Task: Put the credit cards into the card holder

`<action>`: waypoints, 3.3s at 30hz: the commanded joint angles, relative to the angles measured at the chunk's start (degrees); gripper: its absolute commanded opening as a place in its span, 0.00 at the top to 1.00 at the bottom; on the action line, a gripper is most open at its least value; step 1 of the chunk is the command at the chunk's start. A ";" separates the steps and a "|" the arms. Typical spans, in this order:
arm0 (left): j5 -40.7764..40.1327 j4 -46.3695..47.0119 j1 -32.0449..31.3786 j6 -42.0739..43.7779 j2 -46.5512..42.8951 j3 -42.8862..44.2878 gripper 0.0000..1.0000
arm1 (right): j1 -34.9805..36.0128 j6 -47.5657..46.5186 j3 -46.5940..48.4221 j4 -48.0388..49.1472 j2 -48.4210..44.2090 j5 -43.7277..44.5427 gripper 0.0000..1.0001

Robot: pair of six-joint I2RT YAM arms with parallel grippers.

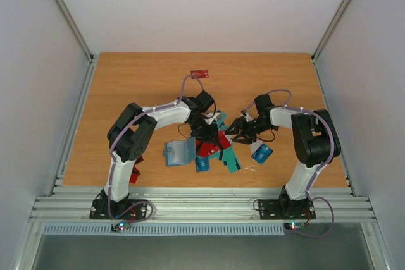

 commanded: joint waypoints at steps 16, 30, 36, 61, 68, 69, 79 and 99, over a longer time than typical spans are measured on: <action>3.81 6.46 -1.07 -1.97 7.22 -1.22 0.68 | 4.13 -3.83 -3.05 -0.33 -0.82 -3.56 0.43; 7.02 9.03 -1.49 -2.90 7.19 -1.65 0.68 | 4.09 5.34 -7.67 9.37 -8.08 -13.17 0.43; 8.24 8.34 -2.20 -2.58 7.49 -0.31 0.68 | 4.07 6.25 -8.19 7.91 -10.38 -11.89 0.44; -4.90 -0.83 -2.91 3.33 -1.03 5.95 0.61 | 0.35 0.85 -2.95 -17.29 -18.32 18.22 0.45; -6.33 -1.83 -3.42 2.86 2.38 10.91 0.57 | 0.37 2.83 0.37 -19.41 -14.26 22.28 0.46; -6.66 -2.30 -3.43 2.96 2.98 11.67 0.58 | 0.40 2.66 0.91 -19.25 -13.46 22.34 0.46; -2.89 -1.22 -5.07 6.37 -2.07 5.52 0.69 | 0.35 -2.85 9.51 -16.50 -3.91 19.13 0.49; 2.59 9.44 -6.57 5.71 -1.15 -3.48 0.84 | -5.80 -9.46 -1.12 -4.40 -0.29 11.42 0.48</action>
